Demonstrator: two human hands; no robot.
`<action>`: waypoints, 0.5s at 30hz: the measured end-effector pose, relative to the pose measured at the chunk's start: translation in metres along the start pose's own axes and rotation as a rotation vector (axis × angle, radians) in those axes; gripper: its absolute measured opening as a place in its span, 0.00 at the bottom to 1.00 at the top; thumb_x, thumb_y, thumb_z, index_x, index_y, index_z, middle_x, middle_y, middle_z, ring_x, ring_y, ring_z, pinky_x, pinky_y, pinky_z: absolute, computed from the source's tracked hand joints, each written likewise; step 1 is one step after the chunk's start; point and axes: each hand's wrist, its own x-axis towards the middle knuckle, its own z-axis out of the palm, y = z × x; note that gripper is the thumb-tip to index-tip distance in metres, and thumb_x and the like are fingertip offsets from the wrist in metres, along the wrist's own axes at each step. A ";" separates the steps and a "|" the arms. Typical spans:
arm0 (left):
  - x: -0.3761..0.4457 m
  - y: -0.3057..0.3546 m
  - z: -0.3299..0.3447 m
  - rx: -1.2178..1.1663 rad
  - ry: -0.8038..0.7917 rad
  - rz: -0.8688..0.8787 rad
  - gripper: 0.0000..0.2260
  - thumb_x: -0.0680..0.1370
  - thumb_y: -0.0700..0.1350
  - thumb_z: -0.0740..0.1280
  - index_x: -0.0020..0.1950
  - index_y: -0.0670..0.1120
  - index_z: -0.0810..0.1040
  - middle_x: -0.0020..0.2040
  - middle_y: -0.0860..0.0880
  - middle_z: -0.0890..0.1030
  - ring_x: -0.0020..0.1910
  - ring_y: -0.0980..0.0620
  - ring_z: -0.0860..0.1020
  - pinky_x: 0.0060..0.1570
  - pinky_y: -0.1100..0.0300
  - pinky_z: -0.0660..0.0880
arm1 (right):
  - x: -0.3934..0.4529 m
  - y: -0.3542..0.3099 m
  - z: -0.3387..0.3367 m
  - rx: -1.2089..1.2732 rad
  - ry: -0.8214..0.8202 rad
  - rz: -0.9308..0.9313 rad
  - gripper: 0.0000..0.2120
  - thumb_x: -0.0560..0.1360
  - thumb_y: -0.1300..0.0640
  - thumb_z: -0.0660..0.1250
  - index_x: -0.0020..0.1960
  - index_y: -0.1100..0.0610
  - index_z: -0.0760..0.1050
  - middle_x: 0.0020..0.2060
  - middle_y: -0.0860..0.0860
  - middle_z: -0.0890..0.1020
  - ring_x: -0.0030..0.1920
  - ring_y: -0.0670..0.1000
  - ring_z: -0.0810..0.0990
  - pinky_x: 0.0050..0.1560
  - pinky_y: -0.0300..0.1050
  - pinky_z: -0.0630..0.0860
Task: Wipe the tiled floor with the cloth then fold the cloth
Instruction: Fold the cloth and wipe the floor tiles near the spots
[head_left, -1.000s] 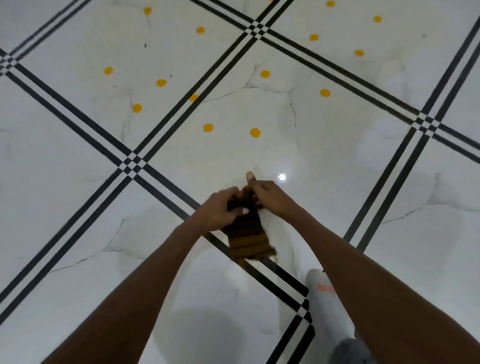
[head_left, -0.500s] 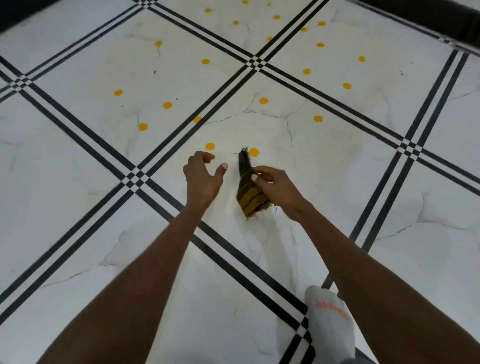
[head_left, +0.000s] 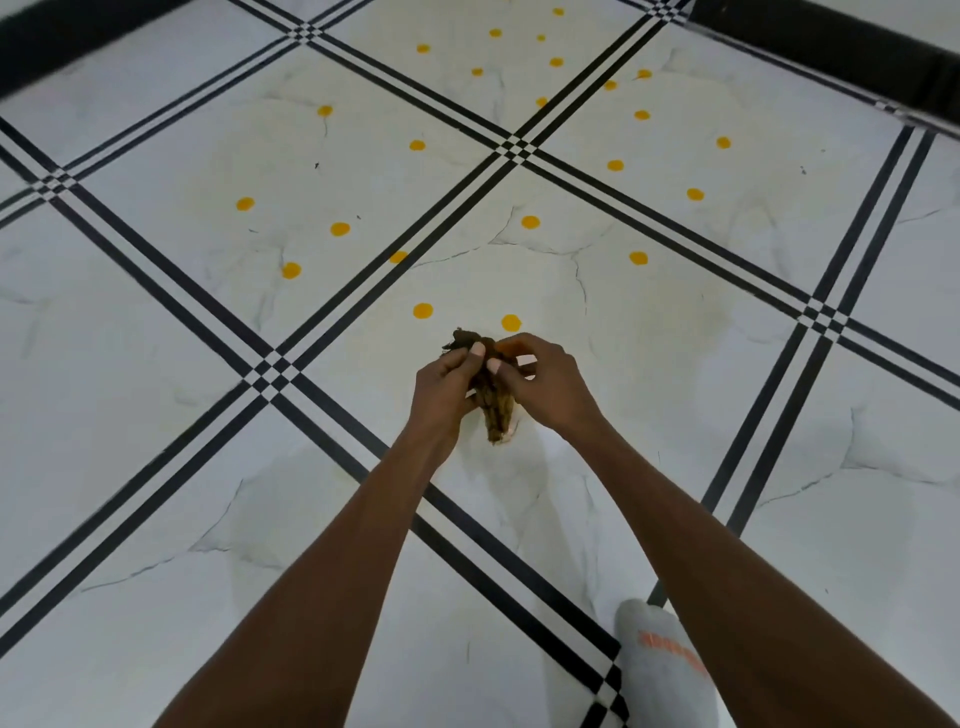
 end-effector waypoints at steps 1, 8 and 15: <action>-0.001 0.000 0.001 -0.007 -0.010 -0.009 0.14 0.83 0.48 0.68 0.64 0.42 0.83 0.61 0.42 0.85 0.63 0.47 0.83 0.56 0.54 0.82 | -0.001 0.001 0.000 0.022 -0.011 0.009 0.17 0.80 0.51 0.72 0.66 0.56 0.80 0.59 0.53 0.85 0.58 0.52 0.83 0.62 0.51 0.82; -0.002 0.008 0.000 0.111 0.007 0.053 0.06 0.81 0.44 0.70 0.55 0.46 0.86 0.49 0.47 0.88 0.51 0.54 0.86 0.48 0.63 0.82 | -0.004 0.009 0.001 0.247 -0.061 0.102 0.15 0.81 0.50 0.70 0.66 0.53 0.83 0.53 0.53 0.89 0.54 0.53 0.88 0.59 0.58 0.84; 0.007 0.014 0.000 0.124 0.058 0.058 0.13 0.83 0.45 0.67 0.66 0.43 0.82 0.58 0.44 0.86 0.59 0.48 0.84 0.52 0.58 0.83 | 0.000 0.011 -0.004 0.471 -0.070 0.246 0.11 0.85 0.52 0.63 0.59 0.54 0.83 0.48 0.54 0.89 0.51 0.57 0.88 0.56 0.57 0.85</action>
